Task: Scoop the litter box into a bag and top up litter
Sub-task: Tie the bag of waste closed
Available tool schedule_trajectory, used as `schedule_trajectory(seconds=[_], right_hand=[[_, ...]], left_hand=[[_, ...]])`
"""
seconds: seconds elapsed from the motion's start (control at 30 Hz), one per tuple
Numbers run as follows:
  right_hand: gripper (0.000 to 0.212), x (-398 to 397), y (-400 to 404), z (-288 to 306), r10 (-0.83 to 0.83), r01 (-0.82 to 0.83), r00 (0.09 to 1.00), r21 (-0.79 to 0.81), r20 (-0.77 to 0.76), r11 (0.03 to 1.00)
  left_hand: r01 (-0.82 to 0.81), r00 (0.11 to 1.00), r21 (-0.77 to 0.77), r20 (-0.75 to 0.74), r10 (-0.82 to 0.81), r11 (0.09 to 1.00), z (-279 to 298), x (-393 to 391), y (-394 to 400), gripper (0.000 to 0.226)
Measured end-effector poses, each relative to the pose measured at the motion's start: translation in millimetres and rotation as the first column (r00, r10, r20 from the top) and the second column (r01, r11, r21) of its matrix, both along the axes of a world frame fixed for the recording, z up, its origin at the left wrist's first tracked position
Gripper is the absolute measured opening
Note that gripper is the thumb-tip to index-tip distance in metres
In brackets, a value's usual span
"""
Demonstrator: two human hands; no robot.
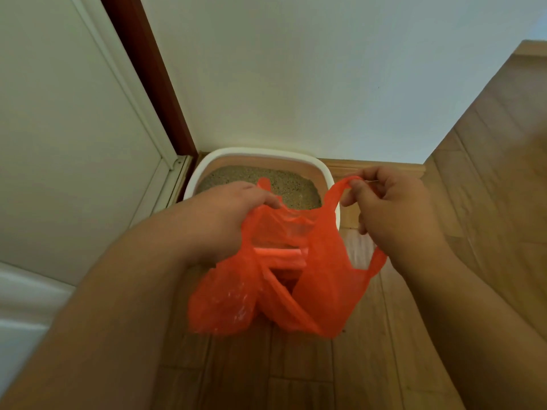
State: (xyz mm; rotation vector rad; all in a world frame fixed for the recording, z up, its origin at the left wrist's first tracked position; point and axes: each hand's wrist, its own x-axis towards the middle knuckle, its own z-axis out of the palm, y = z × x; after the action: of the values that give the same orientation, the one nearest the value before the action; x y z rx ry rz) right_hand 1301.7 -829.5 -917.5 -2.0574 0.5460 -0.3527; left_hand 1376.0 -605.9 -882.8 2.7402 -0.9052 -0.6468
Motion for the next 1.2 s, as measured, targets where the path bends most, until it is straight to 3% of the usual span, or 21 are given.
schedule_trajectory(seconds=[0.1, 0.23, 0.3, 0.4, 0.5, 0.57, 0.67, 0.73, 0.83, 1.0, 1.2], right_hand=[[0.015, 4.8, 2.0, 2.9, -0.02, 0.011, 0.999, 0.19, 0.045, 0.982], [0.023, 4.4, 10.0, 10.9, 0.006, -0.082, 0.989, 0.521, 0.146, 0.849], [0.03, 2.8, 10.9, 9.2, 0.07, -0.16, 0.982, 0.567, 0.176, 0.808], [0.051, 0.4, 12.0, 7.8, 0.177, -0.233, 0.971, 0.5, 0.158, 0.834], [0.06, -2.0, 16.6, 9.7, 0.216, -0.272, 0.961, 0.474, 0.171, 0.837], [0.06, -2.3, 18.9, 10.2, 0.196, -0.258, 0.963, 0.424, 0.186, 0.868], [0.049, -1.1, 19.6, 14.6, 0.156, -0.239, 0.962, 0.411, 0.225, 0.88], [0.035, -0.6, 18.0, 17.5, 0.147, -0.248, 0.955, 0.42, 0.258, 0.873], [0.023, -2.0, 16.6, 16.9, 0.16, -0.269, 0.94, 0.366, 0.3, 0.891], [0.018, -1.4, 16.8, 11.8, 0.136, -0.188, 0.951, 0.168, 0.277, 0.968], [0.016, -1.3, 22.7, 14.8, 0.115, -0.205, 0.955, 0.328, 0.274, 0.922]], left_hand=[[-0.057, 0.982, -0.127, 0.171, 0.079, 0.99, -8.8, 5.8, -2.5, 0.057], [-0.094, 0.91, -0.222, 0.376, 0.174, 0.97, -11.1, 8.6, -3.7, 0.028], [-0.1, 0.884, -0.233, 0.426, 0.195, 0.967, -10.2, 6.7, -6.3, 0.025], [-0.107, 0.879, -0.286, 0.42, 0.225, 0.952, -7.2, 4.0, -10.3, 0.026], [-0.114, 0.888, -0.387, 0.373, 0.269, 0.915, -6.5, 2.8, -13.9, 0.019], [-0.154, 0.919, -0.493, 0.247, 0.308, 0.856, -4.6, 1.2, -16.7, 0.017], [-0.203, 0.961, -0.571, 0.038, 0.273, 0.795, -0.7, -2.5, -19.6, 0.041], [-0.203, 0.962, -0.613, 0.02, 0.272, 0.764, 0.1, -4.4, -20.3, 0.046], [-0.213, 0.952, -0.669, 0.021, 0.304, 0.712, -0.2, -5.0, -22.7, 0.03], [-0.252, 0.954, -0.624, -0.033, 0.298, 0.739, -4.3, -9.5, -28.9, 0.005], [-0.303, 0.952, -0.652, -0.238, 0.192, 0.695, -8.3, -17.6, -35.4, 0.004]])
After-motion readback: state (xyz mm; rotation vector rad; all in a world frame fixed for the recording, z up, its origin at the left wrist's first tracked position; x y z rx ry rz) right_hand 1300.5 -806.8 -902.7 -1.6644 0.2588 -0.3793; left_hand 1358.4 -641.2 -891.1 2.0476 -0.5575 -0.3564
